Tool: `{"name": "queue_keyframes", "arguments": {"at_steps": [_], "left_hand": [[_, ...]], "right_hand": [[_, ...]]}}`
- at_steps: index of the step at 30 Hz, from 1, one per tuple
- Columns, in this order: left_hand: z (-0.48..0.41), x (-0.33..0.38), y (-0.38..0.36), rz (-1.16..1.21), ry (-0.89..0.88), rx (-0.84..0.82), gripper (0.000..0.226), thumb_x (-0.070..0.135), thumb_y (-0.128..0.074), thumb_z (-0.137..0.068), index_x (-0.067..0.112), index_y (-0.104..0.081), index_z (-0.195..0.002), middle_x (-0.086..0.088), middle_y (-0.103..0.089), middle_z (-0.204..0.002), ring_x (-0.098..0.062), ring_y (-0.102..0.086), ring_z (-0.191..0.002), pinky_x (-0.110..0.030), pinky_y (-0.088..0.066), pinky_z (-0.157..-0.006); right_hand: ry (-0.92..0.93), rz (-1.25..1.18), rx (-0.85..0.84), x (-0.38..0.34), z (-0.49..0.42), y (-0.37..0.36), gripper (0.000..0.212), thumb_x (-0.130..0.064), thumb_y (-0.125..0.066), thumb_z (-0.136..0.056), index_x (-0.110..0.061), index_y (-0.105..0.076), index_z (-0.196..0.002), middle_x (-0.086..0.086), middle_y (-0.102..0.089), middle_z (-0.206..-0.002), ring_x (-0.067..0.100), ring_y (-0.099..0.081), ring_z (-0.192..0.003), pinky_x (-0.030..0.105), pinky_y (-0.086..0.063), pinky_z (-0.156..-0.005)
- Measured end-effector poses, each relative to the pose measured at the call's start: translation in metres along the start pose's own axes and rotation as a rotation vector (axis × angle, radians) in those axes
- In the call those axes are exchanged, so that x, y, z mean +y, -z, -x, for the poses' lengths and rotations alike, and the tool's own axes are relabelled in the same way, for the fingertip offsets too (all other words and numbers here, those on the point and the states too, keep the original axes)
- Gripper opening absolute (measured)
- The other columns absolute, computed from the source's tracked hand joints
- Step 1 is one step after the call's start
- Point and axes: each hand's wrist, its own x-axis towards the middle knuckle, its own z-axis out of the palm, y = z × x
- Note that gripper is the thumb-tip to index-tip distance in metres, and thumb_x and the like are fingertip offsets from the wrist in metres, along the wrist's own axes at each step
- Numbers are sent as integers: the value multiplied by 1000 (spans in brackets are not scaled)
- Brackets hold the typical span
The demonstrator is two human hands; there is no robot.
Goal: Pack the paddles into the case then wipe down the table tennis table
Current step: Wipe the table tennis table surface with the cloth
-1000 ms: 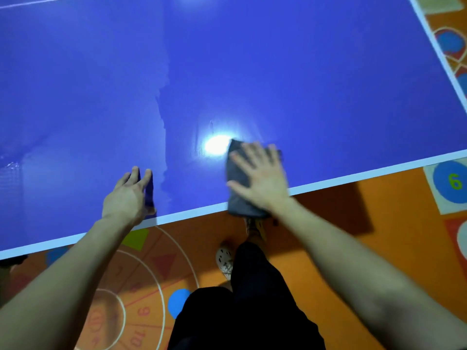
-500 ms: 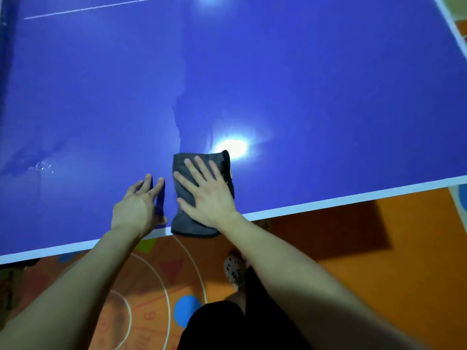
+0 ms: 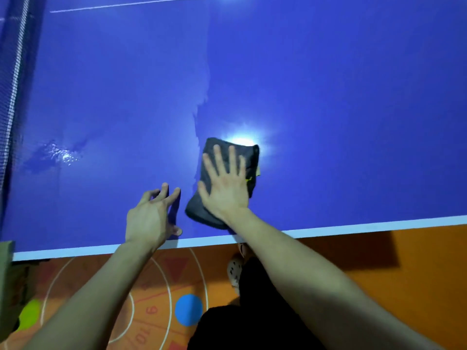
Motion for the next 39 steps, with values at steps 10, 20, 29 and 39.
{"name": "queue_keyframes", "arguments": {"at_steps": [10, 20, 29, 39], "left_hand": [[-65, -14, 72, 98, -42, -88, 76, 46, -82, -82, 46, -52, -152, 19, -76, -122, -23, -69, -116, -36, -58, -82], [-148, -12, 106, 118, 7, -78, 95, 29, -87, -72, 37, -43, -156, 1, -55, -137, -29, -55, -129, -48, -59, -85], [-213, -12, 143, 79, -25, -75, 114, 41, -94, -63, 35, -34, -160, -2, -39, -162, -30, -44, -142, -46, -51, -103], [-301, -26, 173, -32, -68, -68, 173, 60, -105, -34, 34, 0, -169, -12, -8, -173, -33, -12, -163, -58, -43, -116]], "right_hand": [[-232, 56, 132, 216, -88, 48, 70, -56, -52, -101, -34, -40, -167, 7, -25, -180, 33, -25, -164, 56, -23, -131], [192, -83, -56, 4, -85, 14, 70, -49, -51, -103, -28, -38, -169, 10, -14, -182, 46, -6, -167, 65, -12, -131], [-255, 37, 212, 212, -243, 58, 64, -52, -47, -102, -32, -47, -162, 10, -35, -176, 36, -33, -160, 58, -28, -127], [542, -105, -52, 36, -171, 20, 67, -46, -55, -101, -30, -46, -165, 8, -25, -180, 37, -18, -167, 55, -16, -134]]}}
